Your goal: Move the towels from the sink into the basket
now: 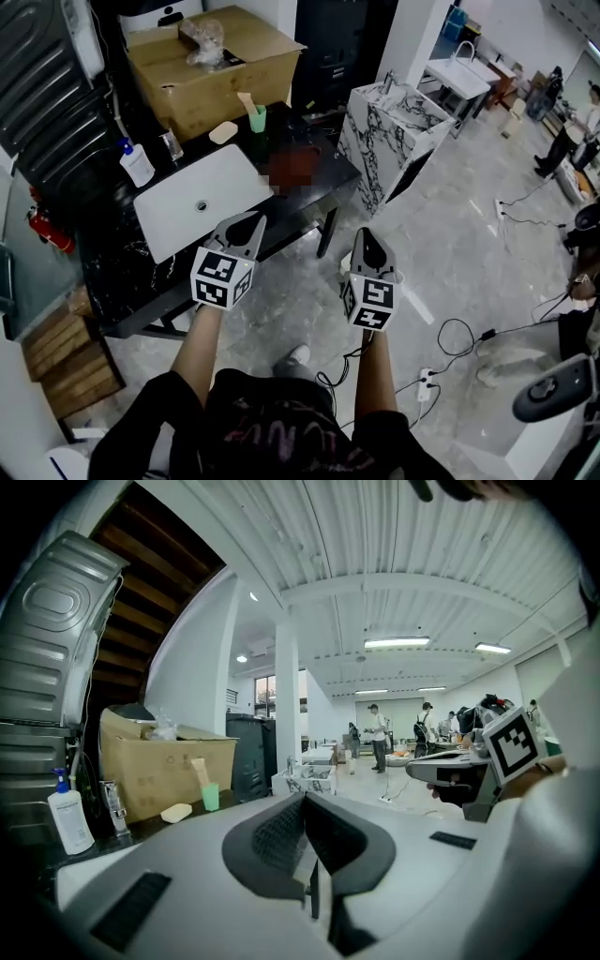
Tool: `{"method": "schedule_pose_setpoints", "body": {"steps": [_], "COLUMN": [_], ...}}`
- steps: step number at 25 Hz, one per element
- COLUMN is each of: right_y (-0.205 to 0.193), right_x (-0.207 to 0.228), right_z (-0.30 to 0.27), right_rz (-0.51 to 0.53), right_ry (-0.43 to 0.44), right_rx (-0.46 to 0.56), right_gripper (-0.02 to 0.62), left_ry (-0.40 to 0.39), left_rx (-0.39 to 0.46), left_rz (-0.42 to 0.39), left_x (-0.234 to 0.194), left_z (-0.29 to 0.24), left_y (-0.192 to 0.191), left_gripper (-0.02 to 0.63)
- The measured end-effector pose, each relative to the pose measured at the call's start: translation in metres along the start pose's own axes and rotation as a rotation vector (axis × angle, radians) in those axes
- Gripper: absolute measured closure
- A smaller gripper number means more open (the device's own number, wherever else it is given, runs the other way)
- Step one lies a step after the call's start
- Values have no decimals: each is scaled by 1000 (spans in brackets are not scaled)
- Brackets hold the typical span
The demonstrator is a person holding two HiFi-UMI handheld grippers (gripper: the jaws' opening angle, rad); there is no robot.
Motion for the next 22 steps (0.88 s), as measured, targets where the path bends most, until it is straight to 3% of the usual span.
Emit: {"method": "schedule_pose_setpoints", "body": {"steps": [7,22], "right_y": [4,2], "right_x": [37,44], "right_z": [-40,-118], "right_rz": [-11,2], "right_ry": [35,69], "right_rx": [-20,-35], "right_gripper": [581,581], "left_ry": [26,28], "left_rx": [-23,-31], "left_rz": [10,14], "left_x": [4,-35], "left_z": [-49,-116], "left_y": [11,9], "left_gripper": [591,591]}}
Point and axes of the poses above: the fingertips, and each gripper's own axes: z backward along the fingers, x to its right, y out of its top, the point moved 3 cm from there along z, backward along the fingers, and after that the axes turned 1 degree about -z, right-handed, at the moved point
